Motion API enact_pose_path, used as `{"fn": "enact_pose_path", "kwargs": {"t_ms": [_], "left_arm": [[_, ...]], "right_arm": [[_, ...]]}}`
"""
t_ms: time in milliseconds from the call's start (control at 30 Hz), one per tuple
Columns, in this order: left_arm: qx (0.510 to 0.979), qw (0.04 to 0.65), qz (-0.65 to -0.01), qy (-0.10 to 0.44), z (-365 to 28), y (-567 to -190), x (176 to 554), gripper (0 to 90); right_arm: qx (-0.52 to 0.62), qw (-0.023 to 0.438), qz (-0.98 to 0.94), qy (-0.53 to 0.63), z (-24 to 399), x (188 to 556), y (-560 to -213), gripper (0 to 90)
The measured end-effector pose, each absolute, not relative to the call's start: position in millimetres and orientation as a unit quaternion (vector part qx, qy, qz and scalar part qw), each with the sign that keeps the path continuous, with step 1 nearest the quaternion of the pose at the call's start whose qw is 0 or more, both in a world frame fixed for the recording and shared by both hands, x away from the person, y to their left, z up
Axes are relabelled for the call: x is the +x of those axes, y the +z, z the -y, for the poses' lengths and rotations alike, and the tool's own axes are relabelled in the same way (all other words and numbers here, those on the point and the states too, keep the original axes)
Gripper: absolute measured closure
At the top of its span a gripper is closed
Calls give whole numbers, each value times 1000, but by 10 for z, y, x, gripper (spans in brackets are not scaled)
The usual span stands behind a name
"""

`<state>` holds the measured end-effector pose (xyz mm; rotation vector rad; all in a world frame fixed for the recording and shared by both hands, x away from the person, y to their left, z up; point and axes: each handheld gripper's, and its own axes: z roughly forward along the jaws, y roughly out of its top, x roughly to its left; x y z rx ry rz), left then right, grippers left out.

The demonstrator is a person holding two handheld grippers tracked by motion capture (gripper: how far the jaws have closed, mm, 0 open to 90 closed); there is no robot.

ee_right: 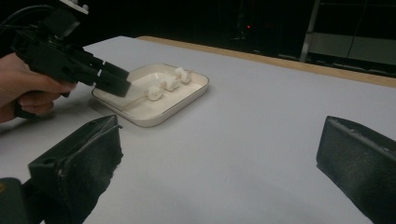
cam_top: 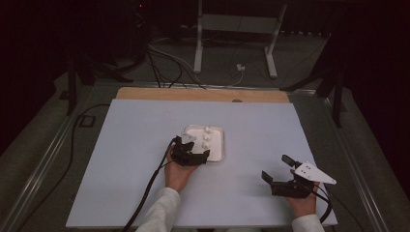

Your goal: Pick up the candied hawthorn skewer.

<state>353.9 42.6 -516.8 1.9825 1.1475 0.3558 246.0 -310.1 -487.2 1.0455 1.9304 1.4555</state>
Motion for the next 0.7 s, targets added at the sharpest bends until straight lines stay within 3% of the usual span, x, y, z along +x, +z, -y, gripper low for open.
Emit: {"fn": "enact_pose_path", "kwargs": {"t_ms": [700], "left_arm": [[802, 317, -475, 176, -499, -5161, 3612, 816]], "right_arm": [[386, 251, -708, 536, 3115, 2459, -4868, 2]]}}
